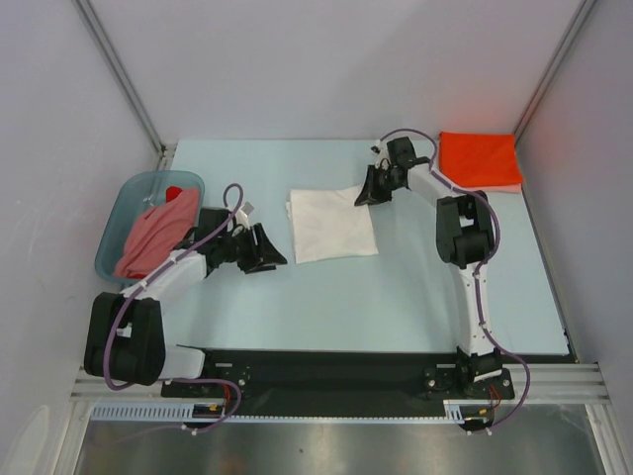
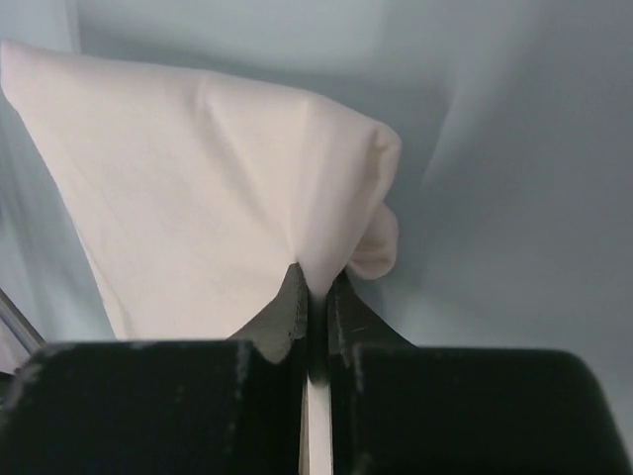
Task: Fold and stack the t-shirts
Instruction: Neatly place the folded tshirt to the corner
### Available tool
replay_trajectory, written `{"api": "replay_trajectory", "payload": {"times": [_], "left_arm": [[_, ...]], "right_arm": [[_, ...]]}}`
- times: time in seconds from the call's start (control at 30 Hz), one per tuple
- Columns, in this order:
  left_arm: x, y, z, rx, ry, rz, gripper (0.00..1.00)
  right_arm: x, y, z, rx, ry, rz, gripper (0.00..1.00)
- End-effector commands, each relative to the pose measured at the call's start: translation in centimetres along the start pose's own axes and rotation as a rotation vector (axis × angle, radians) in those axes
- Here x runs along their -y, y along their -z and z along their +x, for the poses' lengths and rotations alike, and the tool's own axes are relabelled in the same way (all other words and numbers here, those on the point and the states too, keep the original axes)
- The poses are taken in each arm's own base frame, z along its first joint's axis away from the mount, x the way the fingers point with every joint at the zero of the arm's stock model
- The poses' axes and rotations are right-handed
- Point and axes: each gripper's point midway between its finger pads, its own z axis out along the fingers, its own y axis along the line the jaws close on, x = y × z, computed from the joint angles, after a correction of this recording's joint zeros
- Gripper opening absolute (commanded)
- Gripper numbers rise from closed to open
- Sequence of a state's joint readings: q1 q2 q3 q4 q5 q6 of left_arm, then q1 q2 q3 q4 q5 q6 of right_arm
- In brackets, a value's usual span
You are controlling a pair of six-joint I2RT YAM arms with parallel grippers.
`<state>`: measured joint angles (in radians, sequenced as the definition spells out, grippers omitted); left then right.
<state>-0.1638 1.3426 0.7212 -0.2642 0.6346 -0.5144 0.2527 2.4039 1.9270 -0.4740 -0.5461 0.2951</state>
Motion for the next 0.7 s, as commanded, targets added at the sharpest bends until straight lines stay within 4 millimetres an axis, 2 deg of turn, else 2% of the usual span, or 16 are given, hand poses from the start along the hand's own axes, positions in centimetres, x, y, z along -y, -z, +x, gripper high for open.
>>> {"api": "replay_trajectory", "payload": {"times": [0.0,0.03,0.1,0.13,0.2,0.27,0.3,0.33,0.37,0.43,0.53,0.67], "left_arm": [[1.1,0.8,-0.3,0.017,-0.032,0.052,0.53],[1.1,0.9,-0.3,0.015,-0.032,0.052,0.53],[1.1,1.1,-0.3,0.012,-0.04,0.052,0.52],[1.3,1.2,-0.4,0.014,-0.05,0.053,0.52],[1.4,1.4,-0.4,0.019,-0.065,0.054,0.52],[1.4,1.4,-0.3,0.015,-0.07,0.054,0.52],[1.5,1.4,-0.3,0.016,-0.065,0.056,0.52],[1.4,1.4,0.1,0.007,-0.056,0.061,0.52],[1.4,1.4,0.2,0.005,-0.047,0.066,0.52],[1.3,1.2,0.5,-0.002,-0.039,0.073,0.52],[0.9,0.9,0.9,-0.024,-0.025,0.066,0.51],[0.5,0.5,1.2,-0.049,-0.008,0.061,0.5]], "right_arm": [[-1.0,4.4,-2.0,0.004,0.157,0.044,0.0],[-0.4,5.8,-3.5,0.029,0.167,0.085,0.0],[0.3,7.8,-3.4,0.006,0.184,0.114,0.0],[1.0,9.1,-4.4,0.028,0.186,0.143,0.0],[1.8,10.9,-4.7,0.021,0.19,0.186,0.0],[2.7,13.7,-7.1,0.07,0.233,0.24,0.0],[3.0,14.7,-6.9,0.052,0.226,0.261,0.0],[3.8,15.5,-7.5,0.062,0.244,0.297,0.0],[3.7,17.4,-9.2,0.112,0.265,0.31,0.0],[4.0,19.1,-10.3,0.144,0.292,0.337,0.0],[4.6,21.1,-12.2,0.213,0.334,0.381,0.0],[5.8,21.8,-14.0,0.256,0.399,0.434,0.0]]}}
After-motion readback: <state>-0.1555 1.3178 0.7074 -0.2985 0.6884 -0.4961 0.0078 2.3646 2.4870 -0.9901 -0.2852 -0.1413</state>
